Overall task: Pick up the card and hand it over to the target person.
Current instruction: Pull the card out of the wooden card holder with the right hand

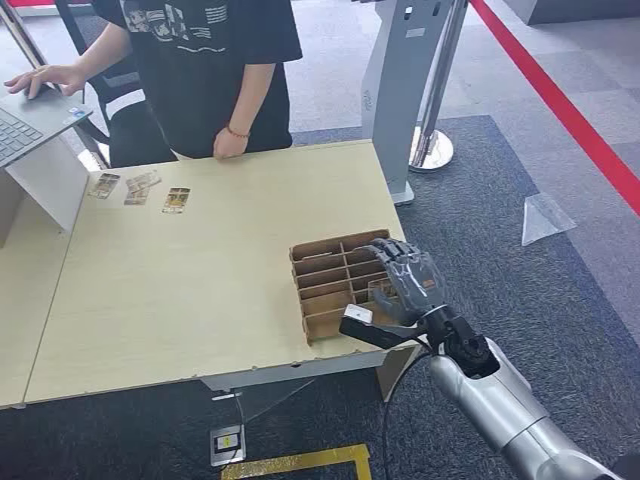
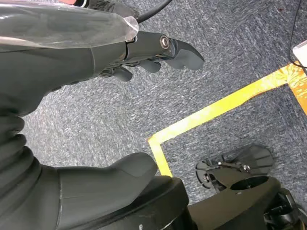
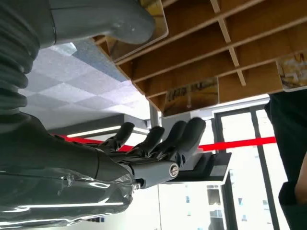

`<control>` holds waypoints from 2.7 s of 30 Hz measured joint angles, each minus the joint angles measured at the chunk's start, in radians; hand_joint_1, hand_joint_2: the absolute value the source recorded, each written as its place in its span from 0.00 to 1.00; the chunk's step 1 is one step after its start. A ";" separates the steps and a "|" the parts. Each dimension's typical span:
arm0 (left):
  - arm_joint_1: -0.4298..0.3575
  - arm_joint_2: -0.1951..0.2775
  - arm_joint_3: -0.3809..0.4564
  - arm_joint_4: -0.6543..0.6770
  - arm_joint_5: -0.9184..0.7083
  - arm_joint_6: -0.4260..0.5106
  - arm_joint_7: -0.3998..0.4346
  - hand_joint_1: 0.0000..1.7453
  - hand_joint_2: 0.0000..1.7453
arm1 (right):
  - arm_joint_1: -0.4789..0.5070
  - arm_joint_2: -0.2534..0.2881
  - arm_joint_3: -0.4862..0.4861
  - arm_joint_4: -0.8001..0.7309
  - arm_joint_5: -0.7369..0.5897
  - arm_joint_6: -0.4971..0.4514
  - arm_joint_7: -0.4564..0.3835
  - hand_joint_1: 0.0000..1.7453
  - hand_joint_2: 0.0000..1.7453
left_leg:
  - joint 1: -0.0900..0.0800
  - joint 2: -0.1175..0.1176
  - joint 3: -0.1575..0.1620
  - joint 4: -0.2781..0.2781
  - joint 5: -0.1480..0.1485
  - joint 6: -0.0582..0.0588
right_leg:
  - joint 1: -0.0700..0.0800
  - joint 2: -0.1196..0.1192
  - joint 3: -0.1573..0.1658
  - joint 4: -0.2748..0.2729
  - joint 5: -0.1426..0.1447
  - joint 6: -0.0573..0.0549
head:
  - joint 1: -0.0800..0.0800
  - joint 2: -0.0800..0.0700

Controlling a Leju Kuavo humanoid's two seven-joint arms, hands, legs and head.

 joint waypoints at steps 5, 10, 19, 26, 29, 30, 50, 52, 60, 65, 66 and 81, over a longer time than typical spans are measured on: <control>0.001 0.001 0.003 0.000 0.003 0.002 -0.001 0.00 1.00 | -0.001 0.000 0.004 0.003 0.000 0.001 0.000 0.63 1.00 | 0.000 0.000 0.000 0.000 0.000 0.000 | 0.000 0.000 0.000 0.000 0.000 0.000 | 0.000 0.000; 0.001 0.002 0.004 0.000 0.004 0.003 -0.004 0.00 1.00 | -0.006 0.000 0.012 0.019 -0.003 -0.003 0.000 0.66 1.00 | 0.000 0.000 0.000 0.000 0.000 0.000 | 0.000 0.000 0.000 0.000 0.000 0.000 | 0.000 0.000; 0.001 0.006 0.004 0.002 0.006 0.003 -0.005 0.00 1.00 | -0.004 -0.004 0.027 0.015 -0.009 0.002 0.004 0.40 1.00 | 0.000 0.000 0.000 -0.001 0.000 0.000 | 0.000 0.000 0.000 -0.001 0.000 0.000 | 0.000 0.000; 0.002 0.007 0.007 0.002 0.009 0.005 -0.007 0.00 1.00 | 0.003 -0.006 0.028 0.017 -0.012 0.005 0.006 0.42 1.00 | 0.000 0.000 0.000 0.000 0.000 0.000 | 0.000 0.000 0.001 -0.001 0.000 0.000 | 0.000 0.000; 0.002 0.007 0.008 0.001 0.010 0.007 -0.008 0.00 1.00 | 0.004 -0.008 0.027 0.018 -0.013 0.005 0.006 0.46 1.00 | 0.000 -0.001 0.000 0.000 0.000 0.000 | 0.000 -0.001 0.001 0.000 0.000 0.000 | 0.000 0.000; 0.002 0.007 0.008 0.001 0.010 0.008 -0.009 0.00 1.00 | 0.006 -0.009 0.027 0.017 -0.013 0.005 0.006 0.46 1.00 | 0.000 -0.001 0.000 0.000 0.000 0.000 | 0.000 -0.001 0.001 0.000 0.000 0.000 | 0.000 0.000; 0.003 0.010 0.012 0.002 0.016 0.012 -0.010 0.00 1.00 | 0.007 -0.012 0.029 0.053 -0.024 0.013 0.001 0.47 1.00 | 0.000 -0.001 0.000 -0.001 0.001 -0.001 | 0.000 -0.001 0.001 -0.001 0.000 0.000 | 0.000 0.000; 0.003 0.009 0.011 0.002 0.015 0.012 -0.010 0.00 1.00 | 0.008 -0.014 0.028 0.057 -0.024 0.014 0.001 0.49 1.00 | 0.000 -0.001 0.001 -0.002 0.001 -0.001 | 0.000 -0.001 0.001 -0.002 0.001 0.000 | 0.000 0.000; 0.003 0.009 0.013 0.001 0.017 0.014 -0.014 0.00 1.00 | 0.016 -0.024 0.023 0.060 -0.025 0.015 0.002 0.55 1.00 | 0.000 -0.002 0.001 -0.001 0.000 0.000 | 0.000 -0.002 0.001 -0.001 0.000 0.000 | 0.000 0.000; 0.003 0.009 0.014 0.001 0.019 0.013 -0.016 0.00 1.00 | 0.018 -0.026 0.024 0.059 -0.025 0.021 0.002 0.56 1.00 | 0.000 -0.002 0.000 -0.001 0.001 0.000 | 0.000 -0.002 0.001 -0.001 0.000 0.000 | 0.000 0.000; 0.003 0.009 0.015 0.001 0.019 0.013 -0.016 0.00 1.00 | 0.018 -0.027 0.025 0.060 -0.026 0.022 0.002 0.57 1.00 | 0.000 -0.002 0.000 -0.001 0.000 0.000 | 0.000 -0.002 0.001 -0.001 0.000 0.000 | 0.000 0.000; 0.003 0.010 0.017 0.002 0.023 0.014 -0.024 0.00 1.00 | 0.029 -0.044 0.029 0.071 -0.029 0.044 0.007 0.56 1.00 | 0.000 -0.002 0.000 -0.001 0.001 0.000 | 0.000 -0.002 0.001 -0.001 0.000 0.000 | 0.000 0.000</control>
